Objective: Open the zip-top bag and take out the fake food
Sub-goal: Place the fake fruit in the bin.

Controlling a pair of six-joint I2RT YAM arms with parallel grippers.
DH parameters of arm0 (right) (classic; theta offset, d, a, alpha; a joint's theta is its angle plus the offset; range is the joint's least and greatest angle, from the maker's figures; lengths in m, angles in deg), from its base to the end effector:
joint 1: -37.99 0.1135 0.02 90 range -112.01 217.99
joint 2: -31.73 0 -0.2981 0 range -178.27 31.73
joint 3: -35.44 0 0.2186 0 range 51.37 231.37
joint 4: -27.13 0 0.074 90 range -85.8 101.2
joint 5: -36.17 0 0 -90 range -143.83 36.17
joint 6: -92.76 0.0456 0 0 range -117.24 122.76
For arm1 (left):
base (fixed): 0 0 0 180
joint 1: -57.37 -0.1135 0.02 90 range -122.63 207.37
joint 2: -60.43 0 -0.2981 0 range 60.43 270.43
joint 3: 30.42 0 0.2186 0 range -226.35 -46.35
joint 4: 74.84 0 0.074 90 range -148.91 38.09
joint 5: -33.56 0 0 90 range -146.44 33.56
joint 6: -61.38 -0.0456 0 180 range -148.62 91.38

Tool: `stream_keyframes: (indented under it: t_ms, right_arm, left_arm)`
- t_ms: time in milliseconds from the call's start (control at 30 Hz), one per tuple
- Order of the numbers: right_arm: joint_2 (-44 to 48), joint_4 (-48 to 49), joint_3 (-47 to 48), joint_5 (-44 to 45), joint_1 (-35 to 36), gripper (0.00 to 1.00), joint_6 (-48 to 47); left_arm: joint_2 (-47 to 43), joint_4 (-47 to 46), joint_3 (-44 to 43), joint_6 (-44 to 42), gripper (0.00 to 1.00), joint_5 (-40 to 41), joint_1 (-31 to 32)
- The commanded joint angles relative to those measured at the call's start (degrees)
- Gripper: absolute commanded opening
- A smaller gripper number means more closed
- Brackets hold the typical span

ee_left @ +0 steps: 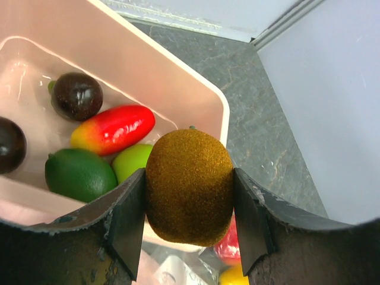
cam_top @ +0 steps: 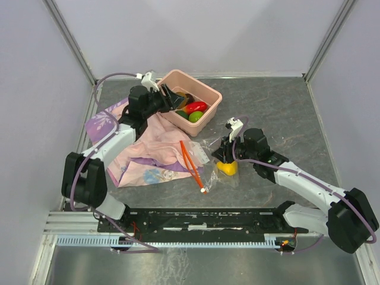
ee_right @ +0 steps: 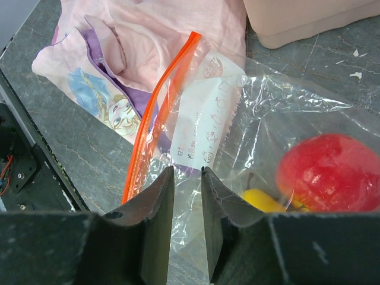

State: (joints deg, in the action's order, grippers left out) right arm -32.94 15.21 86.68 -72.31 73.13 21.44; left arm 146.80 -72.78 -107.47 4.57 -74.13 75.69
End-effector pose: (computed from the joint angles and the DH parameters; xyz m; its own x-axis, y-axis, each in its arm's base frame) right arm 0.1643 0.1333 0.2820 -0.5815 -0.0379 -0.8126 -0.6269 0.6575 0.4180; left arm 0.3108 -0.1175 0.3524 -0.4755 -0.3919 -0.7876 0.3847 0.7125 -0.5868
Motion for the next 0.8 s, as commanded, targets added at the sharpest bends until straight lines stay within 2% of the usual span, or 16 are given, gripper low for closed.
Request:
stream_keyframes:
  t_ms: [0, 33, 67, 100, 233, 400, 600, 767]
  right_arm:
    - [0.91, 1.49, 0.33, -0.68, 0.07, 0.33, -0.04]
    - [0.96, 1.5, 0.29, -0.66, 0.08, 0.33, -0.04]
    - [1.07, 1.52, 0.17, -0.68, 0.05, 0.33, 0.0]
    - [1.3, 1.5, 0.05, -0.68, 0.02, 0.33, 0.08]
    - [2.26, 1.1, -0.39, -0.22, 0.05, 0.34, 0.13]
    - [3.25, 0.2, -0.51, 1.07, 0.03, 0.38, -0.53]
    - [4.29, -0.45, -0.89, 2.11, -0.19, 0.48, -0.65]
    - [6.34, -0.76, -1.82, 2.64, -0.53, 0.6, 0.33]
  left_arm:
    - [5.34, -3.31, -6.42, 2.23, 0.57, 0.88, -0.21]
    - [6.87, -2.42, -7.88, 2.69, 0.72, 2.22, -0.22]
    - [8.24, -0.72, -9.52, 4.07, 0.94, 4.36, -0.23]
    - [9.49, 0.89, -11.34, 4.6, 1.0, 6.42, -0.14]
    - [9.23, 1.49, -13.18, 4.74, 1.0, 12.95, 0.44]
    - [3.99, -1.67, -8.71, 3.4, 0.99, 13.67, 0.48]
    - [-5.93, -8.93, 3.29, 2.92, 1.0, 11.05, 0.1]
    - [-14.99, -18.91, 14.82, 6.49, 0.99, 4.16, -1.4]
